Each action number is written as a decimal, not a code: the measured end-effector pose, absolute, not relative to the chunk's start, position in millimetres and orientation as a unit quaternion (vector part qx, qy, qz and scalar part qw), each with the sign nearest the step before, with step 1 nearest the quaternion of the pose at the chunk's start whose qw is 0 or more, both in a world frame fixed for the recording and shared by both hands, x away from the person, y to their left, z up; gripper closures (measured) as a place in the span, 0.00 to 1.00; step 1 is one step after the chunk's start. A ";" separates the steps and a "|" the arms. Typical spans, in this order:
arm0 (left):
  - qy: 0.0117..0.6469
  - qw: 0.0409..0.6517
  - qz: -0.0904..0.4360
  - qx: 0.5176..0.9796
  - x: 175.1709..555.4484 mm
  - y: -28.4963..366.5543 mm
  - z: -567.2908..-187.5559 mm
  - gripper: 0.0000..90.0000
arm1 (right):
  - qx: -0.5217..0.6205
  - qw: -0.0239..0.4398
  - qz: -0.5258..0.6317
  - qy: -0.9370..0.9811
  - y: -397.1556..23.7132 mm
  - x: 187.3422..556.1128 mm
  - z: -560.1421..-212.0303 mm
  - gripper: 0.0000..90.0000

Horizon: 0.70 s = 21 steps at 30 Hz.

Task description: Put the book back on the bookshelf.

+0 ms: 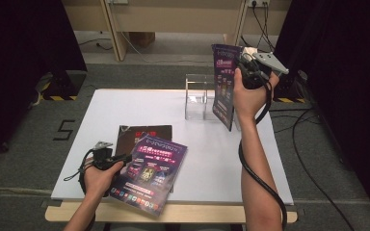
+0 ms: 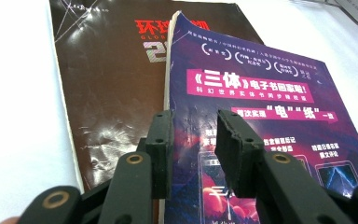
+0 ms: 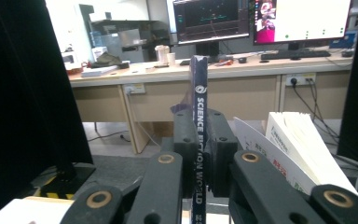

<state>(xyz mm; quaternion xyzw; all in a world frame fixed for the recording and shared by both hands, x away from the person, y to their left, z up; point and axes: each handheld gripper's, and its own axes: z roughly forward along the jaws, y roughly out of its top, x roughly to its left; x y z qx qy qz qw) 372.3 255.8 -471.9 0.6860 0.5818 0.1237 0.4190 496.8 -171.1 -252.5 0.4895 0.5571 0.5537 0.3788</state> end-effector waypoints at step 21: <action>0.584 0.417 0.123 0.685 372.6 256.9 -473.5 0.73 | 0.502 0.386 0.541 0.553 -164.4 524.0 -264.7 0.94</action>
